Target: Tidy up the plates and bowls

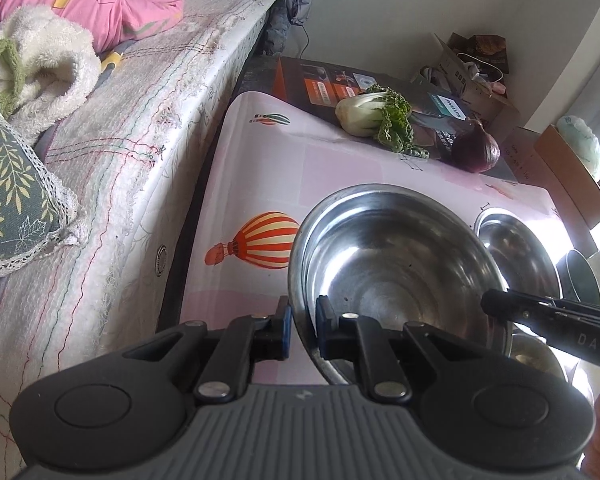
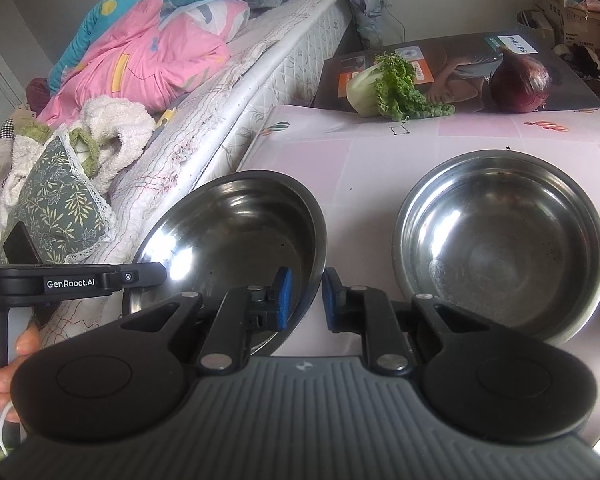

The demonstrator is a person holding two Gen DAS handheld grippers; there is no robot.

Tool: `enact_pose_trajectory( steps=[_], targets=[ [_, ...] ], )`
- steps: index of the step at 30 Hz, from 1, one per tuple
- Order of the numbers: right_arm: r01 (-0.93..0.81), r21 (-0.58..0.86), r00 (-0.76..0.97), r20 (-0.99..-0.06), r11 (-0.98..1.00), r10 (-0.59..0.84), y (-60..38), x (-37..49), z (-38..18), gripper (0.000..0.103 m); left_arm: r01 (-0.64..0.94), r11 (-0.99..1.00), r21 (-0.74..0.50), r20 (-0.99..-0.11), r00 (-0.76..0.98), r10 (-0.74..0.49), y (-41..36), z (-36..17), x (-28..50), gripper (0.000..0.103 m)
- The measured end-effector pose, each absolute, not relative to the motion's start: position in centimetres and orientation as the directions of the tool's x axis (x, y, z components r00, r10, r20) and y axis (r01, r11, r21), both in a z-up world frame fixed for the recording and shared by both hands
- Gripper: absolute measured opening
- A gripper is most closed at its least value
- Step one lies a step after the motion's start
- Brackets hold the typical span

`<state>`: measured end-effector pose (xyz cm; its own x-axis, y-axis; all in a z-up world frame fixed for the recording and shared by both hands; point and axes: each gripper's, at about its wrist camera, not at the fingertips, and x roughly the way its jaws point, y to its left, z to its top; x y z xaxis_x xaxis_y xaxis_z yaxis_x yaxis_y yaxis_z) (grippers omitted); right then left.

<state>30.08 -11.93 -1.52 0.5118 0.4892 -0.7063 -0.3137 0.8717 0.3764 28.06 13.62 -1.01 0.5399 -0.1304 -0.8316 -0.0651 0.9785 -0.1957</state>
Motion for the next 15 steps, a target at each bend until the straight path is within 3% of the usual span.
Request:
enact_pose_trajectory(
  steps=[15],
  targets=[
    [-0.26,0.382,0.597,-0.658,0.887,0.459,-18.3,27.6,1.7,0.016,0.038,0.983,-0.181,-0.795,0.583,-0.168,7.7,3.1,27.9,0.014]
  ],
)
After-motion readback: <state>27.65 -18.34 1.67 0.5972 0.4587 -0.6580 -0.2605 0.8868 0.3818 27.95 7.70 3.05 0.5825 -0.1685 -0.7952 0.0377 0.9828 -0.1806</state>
